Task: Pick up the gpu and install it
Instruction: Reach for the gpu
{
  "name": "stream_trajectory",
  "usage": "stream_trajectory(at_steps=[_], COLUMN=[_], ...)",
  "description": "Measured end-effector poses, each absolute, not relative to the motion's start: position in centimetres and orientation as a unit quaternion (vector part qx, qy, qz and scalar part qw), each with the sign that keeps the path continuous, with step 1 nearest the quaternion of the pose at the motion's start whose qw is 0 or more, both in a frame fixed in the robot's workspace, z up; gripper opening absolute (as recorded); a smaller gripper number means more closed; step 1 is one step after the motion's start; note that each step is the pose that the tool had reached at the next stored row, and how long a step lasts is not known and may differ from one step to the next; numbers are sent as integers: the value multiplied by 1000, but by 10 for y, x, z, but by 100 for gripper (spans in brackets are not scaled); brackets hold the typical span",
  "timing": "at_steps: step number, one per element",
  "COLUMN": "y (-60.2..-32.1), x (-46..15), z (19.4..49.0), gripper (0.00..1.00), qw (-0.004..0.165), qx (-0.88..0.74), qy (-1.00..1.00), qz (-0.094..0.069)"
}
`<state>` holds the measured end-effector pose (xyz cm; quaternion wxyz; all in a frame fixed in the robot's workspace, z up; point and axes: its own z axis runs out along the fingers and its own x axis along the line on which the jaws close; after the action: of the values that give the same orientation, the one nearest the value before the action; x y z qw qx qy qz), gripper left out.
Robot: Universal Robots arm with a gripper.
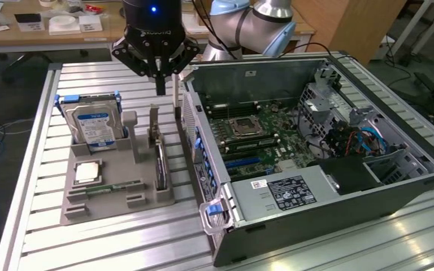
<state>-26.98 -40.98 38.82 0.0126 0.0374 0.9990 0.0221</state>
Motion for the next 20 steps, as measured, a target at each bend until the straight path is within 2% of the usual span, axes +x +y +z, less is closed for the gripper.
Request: stream_trajectory(at_steps=[20], y=[-416], x=[-272], z=[388], gripper=[11], qw=[13], qx=[37], qy=[999], qz=[22])
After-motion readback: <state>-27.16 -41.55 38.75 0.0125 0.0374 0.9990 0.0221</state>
